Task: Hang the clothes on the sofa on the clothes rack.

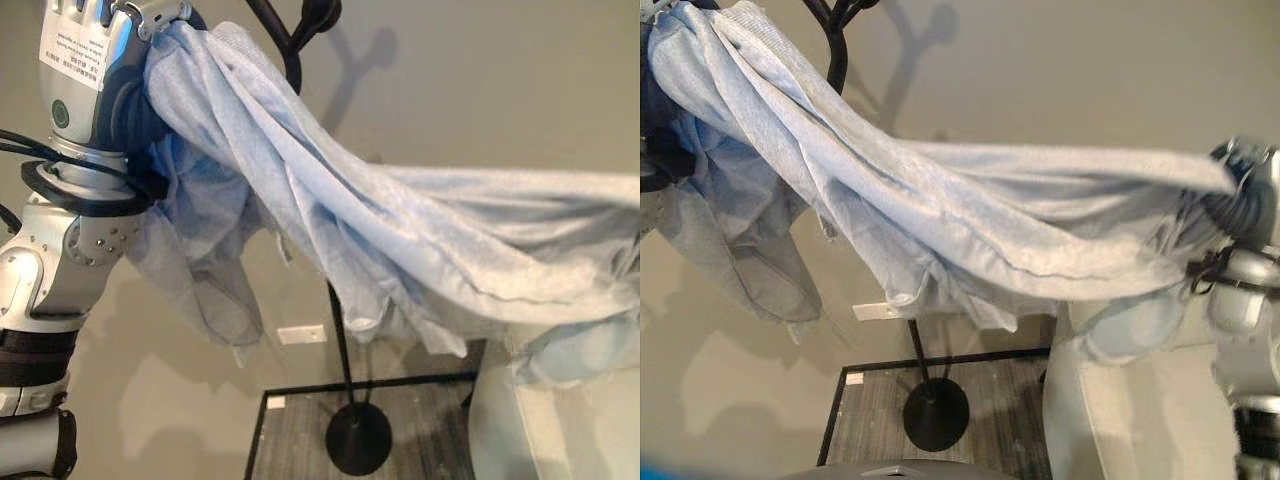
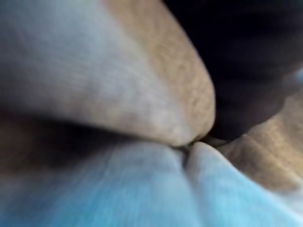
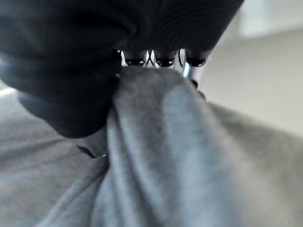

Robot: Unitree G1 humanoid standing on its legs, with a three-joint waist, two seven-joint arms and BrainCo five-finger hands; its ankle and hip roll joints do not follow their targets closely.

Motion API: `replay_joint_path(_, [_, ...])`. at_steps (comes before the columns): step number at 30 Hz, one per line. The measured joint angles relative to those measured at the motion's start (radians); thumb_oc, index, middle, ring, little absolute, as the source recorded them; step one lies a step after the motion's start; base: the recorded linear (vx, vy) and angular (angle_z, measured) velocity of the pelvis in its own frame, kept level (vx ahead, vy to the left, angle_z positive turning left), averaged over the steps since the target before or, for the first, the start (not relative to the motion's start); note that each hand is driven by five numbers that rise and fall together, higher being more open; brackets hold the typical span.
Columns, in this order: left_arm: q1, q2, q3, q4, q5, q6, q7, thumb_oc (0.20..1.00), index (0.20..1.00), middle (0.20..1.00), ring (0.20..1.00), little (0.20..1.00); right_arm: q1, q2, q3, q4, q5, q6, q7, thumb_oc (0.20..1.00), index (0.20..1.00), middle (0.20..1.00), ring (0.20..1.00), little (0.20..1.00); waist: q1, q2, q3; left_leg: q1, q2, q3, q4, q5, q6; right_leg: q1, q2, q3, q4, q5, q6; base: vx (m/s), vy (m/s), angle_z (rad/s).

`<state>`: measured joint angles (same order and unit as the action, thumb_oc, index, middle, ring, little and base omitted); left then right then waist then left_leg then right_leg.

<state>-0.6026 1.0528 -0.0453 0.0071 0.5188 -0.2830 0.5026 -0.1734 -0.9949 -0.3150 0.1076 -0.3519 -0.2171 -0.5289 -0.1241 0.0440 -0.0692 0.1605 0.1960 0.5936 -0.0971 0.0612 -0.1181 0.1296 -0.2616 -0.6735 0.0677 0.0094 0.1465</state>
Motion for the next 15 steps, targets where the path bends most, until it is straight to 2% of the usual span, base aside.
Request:
replay_joint_path(1, [-0.044, 0.003, -0.077, 0.068, -0.004, 0.0, 0.0, 0.2, 0.2, 0.2, 0.2, 0.2, -0.069, -0.07, 0.061, 0.098, 0.002, 0.005, -0.01, 0.2, 0.2, 0.2, 0.2, 0.2, 0.004, -0.009, -0.002, 0.0, 0.003, -0.001, 0.0, 0.001, 0.001, 0.0, 0.004, -0.002, 0.006, -0.001, -0.001, 0.03, -0.071, 0.04])
replay_joint_path(2, [-0.054, 0.004, -0.094, 0.082, -0.004, 0.0, 0.0, 0.2, 0.2, 0.2, 0.2, 0.2, -0.081, -0.084, 0.076, 0.117, 0.003, 0.007, -0.01, 0.2, 0.2, 0.2, 0.2, 0.2, 0.005, -0.011, -0.002, 0.0, 0.004, -0.001, 0.0, 0.001, 0.001, 0.0, 0.004, -0.002, 0.005, -0.001, -0.002, 0.03, -0.075, 0.01])
replay_joint_path(3, [-0.132, 0.011, -0.228, 0.195, -0.007, 0.002, -0.01, 0.2, 0.2, 0.2, 0.2, 0.2, -0.216, -0.147, 0.206, 0.263, 0.027, 0.005, -0.01, 0.2, 0.2, 0.2, 0.2, 0.2, 0.022, -0.03, 0.002, -0.005, 0.01, -0.003, 0.005, 0.0, 0.006, -0.002, 0.011, 0.0, 0.007, -0.002, -0.003, 0.03, -0.081, -0.01])
replay_joint_path(5, [-0.213, 0.013, -0.364, 0.297, -0.008, 0.003, -0.036, 0.2, 0.2, 0.2, 0.2, 0.2, -0.354, -0.167, 0.349, 0.388, 0.097, 0.005, -0.001, 0.2, 0.2, 0.2, 0.2, 0.2, 0.023, -0.042, 0.0, -0.018, 0.019, -0.005, 0.021, 0.0, -0.001, -0.005, 0.014, -0.002, 0.006, -0.003, -0.004, 0.03, -0.076, 0.03])
replay_joint_path(6, [-0.235, 0.018, -0.397, 0.327, -0.01, 0.003, -0.047, 0.2, 0.2, 0.2, 0.2, 0.2, -0.412, -0.17, 0.401, 0.425, 0.124, 0.004, 0.013, 0.2, 0.2, 0.2, 0.2, 0.2, 0.025, -0.056, 0.009, -0.024, 0.024, -0.005, 0.026, 0.0, -0.002, -0.009, 0.015, -0.002, 0.006, -0.003, -0.004, 0.03, -0.08, 0.04])
replay_joint_path(8, [-0.261, 0.02, -0.421, 0.356, -0.044, 0.009, -0.066, 0.2, 0.2, 0.2, 0.2, 0.2, -0.49, -0.187, 0.475, 0.462, 0.164, 0.005, 0.033, 0.2, 0.2, 0.2, 0.2, 0.2, 0.032, -0.062, 0.011, -0.044, 0.033, -0.008, 0.036, 0.001, -0.001, -0.023, 0.023, -0.003, 0.007, -0.003, -0.012, 0.03, -0.084, 0.01])
replay_joint_path(9, [-0.299, 0.02, -0.437, 0.384, -0.055, 0.019, -0.08, 0.2, 0.2, 0.2, 0.2, 0.2, -0.592, -0.213, 0.576, 0.519, 0.181, 0.008, 0.052, 0.2, 0.2, 0.2, 0.2, 0.2, 0.045, -0.078, 0.019, -0.061, 0.044, -0.011, 0.051, 0.002, -0.003, -0.033, 0.031, -0.005, 0.007, -0.004, -0.02, 0.02, -0.101, 0.07])
replay_joint_path(11, [-0.364, 0.018, -0.476, 0.445, -0.093, 0.035, -0.088, 0.2, 0.2, 0.2, 0.2, 0.2, -0.753, -0.213, 0.695, 0.59, 0.204, 0.01, 0.059, 0.2, 0.2, 0.2, 0.2, 0.2, 0.047, -0.093, 0.022, -0.083, 0.046, -0.032, 0.062, 0.01, -0.006, -0.038, 0.042, -0.016, 0.01, -0.009, -0.029, 0.02, -0.112, 0.2])
replay_joint_path(13, [-0.464, -0.004, -0.541, 0.554, -0.138, 0.063, -0.103, 0.2, 0.2, 0.2, 0.2, 0.2, -0.99, -0.201, 0.898, 0.693, 0.212, 0.022, 0.075, 0.2, 0.2, 0.2, 0.2, 0.2, 0.05, -0.094, 0.023, -0.109, 0.048, -0.055, 0.065, 0.017, -0.001, -0.041, 0.043, -0.04, 0.009, -0.012, -0.03, 0.04, -0.12, 0.36])
replay_joint_path(15, [-0.519, -0.007, -0.541, 0.593, -0.215, 0.098, -0.117, 0.2, 0.2, 0.2, 0.2, 0.2, -1.165, -0.165, 0.999, 0.763, 0.216, 0.036, 0.095, 0.2, 0.2, 0.2, 0.2, 0.2, 0.084, -0.094, 0.029, -0.139, 0.052, -0.066, 0.065, 0.027, 0.004, -0.057, 0.051, -0.05, 0.006, -0.016, -0.032, 0.03, -0.209, 0.28])
